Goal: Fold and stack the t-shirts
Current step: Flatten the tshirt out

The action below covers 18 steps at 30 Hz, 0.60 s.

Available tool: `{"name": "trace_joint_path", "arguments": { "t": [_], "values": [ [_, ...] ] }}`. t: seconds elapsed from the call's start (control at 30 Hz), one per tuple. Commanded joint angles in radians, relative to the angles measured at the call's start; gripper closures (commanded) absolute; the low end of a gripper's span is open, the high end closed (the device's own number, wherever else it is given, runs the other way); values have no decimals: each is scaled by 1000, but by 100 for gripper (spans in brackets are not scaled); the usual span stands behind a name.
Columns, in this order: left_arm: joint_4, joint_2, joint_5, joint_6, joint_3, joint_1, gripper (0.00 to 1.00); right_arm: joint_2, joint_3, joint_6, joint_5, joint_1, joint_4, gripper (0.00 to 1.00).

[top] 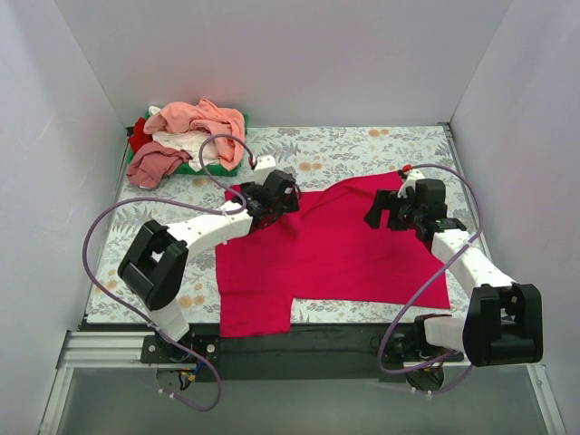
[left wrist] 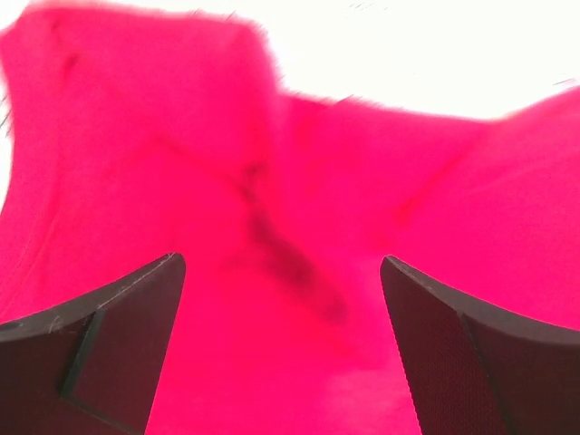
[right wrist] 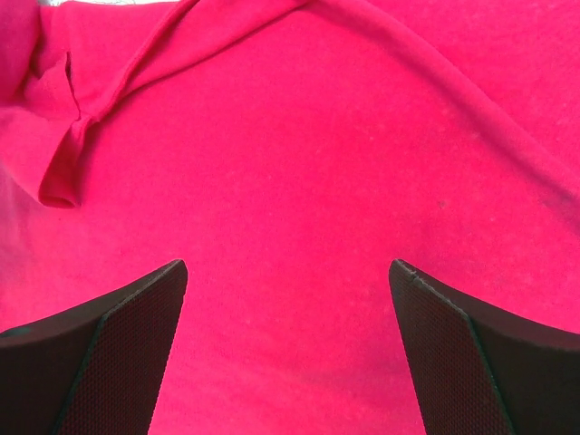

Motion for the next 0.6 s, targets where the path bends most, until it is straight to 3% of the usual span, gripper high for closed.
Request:
{"name": "trace_joint_path", "arguments": {
  "t": [0.0, 0.13, 0.23, 0.4, 0.57],
  "values": [
    [-5, -3, 53, 95, 143, 3, 11, -2, 20, -3, 3, -3, 26, 2],
    [-133, 137, 117, 103, 306, 3, 9, -8, 14, -2, 32, -3, 26, 2],
    [-151, 166, 261, 124, 296, -2, 8, -10, 6, 7, 73, -5, 25, 2],
    [-196, 182, 289, 141, 265, -14, 7, 1, 8, 16, 69, -5, 23, 2],
    [-324, 163, 162, 22, 187, -17, 27, -2, 2, 18, 70, -3, 21, 2]
  ]
}}
